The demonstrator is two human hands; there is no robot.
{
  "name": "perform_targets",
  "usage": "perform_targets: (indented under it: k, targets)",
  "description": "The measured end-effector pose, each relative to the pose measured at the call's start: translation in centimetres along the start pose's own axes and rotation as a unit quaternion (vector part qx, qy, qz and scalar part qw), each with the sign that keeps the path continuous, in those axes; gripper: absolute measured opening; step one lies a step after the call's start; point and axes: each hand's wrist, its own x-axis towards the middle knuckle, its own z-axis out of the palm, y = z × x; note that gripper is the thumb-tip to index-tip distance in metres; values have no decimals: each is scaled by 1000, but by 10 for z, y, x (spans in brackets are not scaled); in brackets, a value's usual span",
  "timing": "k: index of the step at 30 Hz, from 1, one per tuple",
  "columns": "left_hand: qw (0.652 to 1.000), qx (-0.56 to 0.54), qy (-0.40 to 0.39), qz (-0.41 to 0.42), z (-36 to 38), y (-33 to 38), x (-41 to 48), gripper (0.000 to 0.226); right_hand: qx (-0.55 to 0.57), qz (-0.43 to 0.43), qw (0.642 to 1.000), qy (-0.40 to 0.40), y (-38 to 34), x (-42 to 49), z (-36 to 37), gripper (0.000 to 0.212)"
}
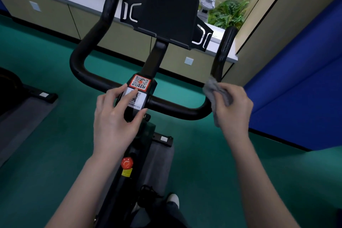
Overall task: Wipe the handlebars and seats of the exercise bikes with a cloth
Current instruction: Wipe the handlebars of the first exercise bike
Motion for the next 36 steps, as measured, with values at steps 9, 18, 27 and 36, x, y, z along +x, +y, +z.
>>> perform_targets:
  k: [9, 18, 27, 36]
  targets:
    - [1000, 4, -4, -5, 3, 1, -4, 46, 165, 390, 902, 81, -3, -102, 45, 9]
    - [1000, 30, -5, 6, 3, -2, -4, 45, 405, 418, 812, -29, -74, -106, 105, 10]
    - [1000, 27, -3, 10, 1, -4, -1, 45, 492, 466, 735, -25, -86, -93, 112, 10]
    - [1000, 22, -7, 6, 2, -3, -2, 45, 475, 521, 706, 62, -44, -94, 59, 11]
